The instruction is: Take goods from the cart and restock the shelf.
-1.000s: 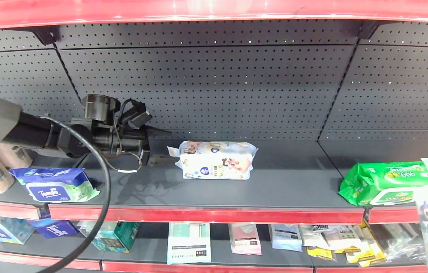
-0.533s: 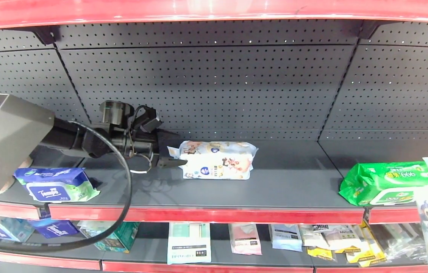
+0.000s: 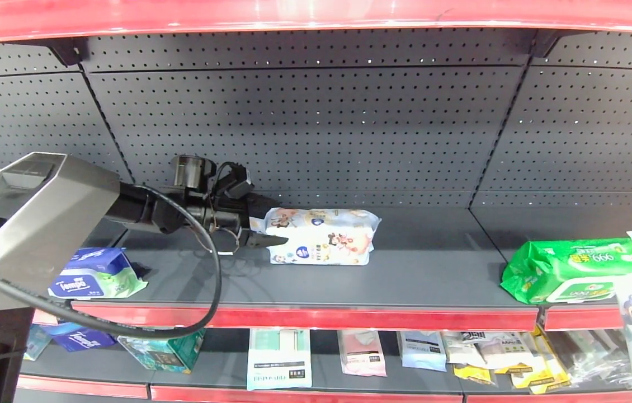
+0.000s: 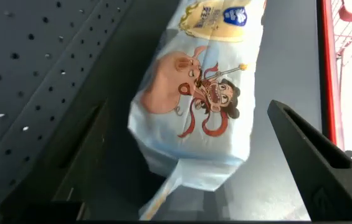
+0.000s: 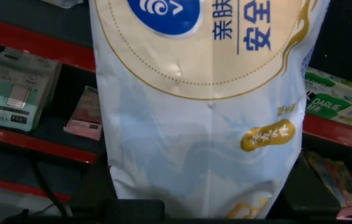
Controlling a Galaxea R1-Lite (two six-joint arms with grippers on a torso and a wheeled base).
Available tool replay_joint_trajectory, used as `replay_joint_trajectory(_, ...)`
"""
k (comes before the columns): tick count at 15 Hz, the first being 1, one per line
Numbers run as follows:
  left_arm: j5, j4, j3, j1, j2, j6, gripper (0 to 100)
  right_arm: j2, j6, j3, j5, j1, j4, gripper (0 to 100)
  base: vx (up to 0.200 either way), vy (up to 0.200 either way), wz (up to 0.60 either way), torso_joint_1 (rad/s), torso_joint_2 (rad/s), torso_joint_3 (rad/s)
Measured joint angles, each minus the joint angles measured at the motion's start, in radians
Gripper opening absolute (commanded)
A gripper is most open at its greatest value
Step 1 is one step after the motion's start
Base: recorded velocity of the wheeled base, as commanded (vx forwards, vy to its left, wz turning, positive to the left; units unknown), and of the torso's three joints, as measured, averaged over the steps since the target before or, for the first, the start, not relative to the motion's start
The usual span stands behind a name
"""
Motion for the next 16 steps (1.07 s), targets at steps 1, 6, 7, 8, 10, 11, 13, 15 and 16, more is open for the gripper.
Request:
replay_joint_trajectory(1,0.0,-0.001,-0.012,-0.003,0.011,0.0,100,0.0,0.0,0.0,0.0,0.0,0.0,0,0.0,0.0,0.0,0.0,0.0,0.0)
replay_joint_trajectory(6,0.0,0.001,-0.079,-0.021,0.069,-0.002,100,0.0,0.0,0.0,0.0,0.0,0.0,0,0.0,0.0,0.0,0.0,0.0,0.0)
replay_joint_trajectory(7,0.007,0.001,-0.082,-0.028,0.076,-0.009,100,0.0,0.0,0.0,0.0,0.0,0.0,0,0.0,0.0,0.0,0.0,0.0,0.0)
replay_joint_trajectory(8,0.011,0.003,-0.085,-0.033,0.08,-0.013,100,0.0,0.0,0.0,0.0,0.0,0.0,0,0.0,0.0,0.0,0.0,0.0,0.0)
replay_joint_trajectory(10,0.017,0.004,-0.086,-0.036,0.086,-0.014,100,0.0,0.0,0.0,0.0,0.0,0.0,0,0.0,0.0,0.0,0.0,0.0,0.0)
replay_joint_trajectory(11,0.021,0.004,-0.085,-0.036,0.09,-0.013,100,0.0,0.0,0.0,0.0,0.0,0.0,0,0.0,0.0,0.0,0.0,0.0,0.0)
replay_joint_trajectory(13,0.022,0.004,-0.085,-0.037,0.093,-0.013,0,0.0,0.0,0.0,0.0,0.0,0.0,0,0.0,0.0,0.0,0.0,0.0,0.0)
replay_joint_trajectory(15,0.022,0.004,-0.086,-0.038,0.095,-0.014,0,0.0,0.0,0.0,0.0,0.0,0.0,0,0.0,0.0,0.0,0.0,0.0,0.0)
replay_joint_trajectory(16,0.02,0.007,-0.086,-0.038,0.095,-0.014,0,0.0,0.0,0.0,0.0,0.0,0.0,0,0.0,0.0,0.0,0.0,0.0,0.0)
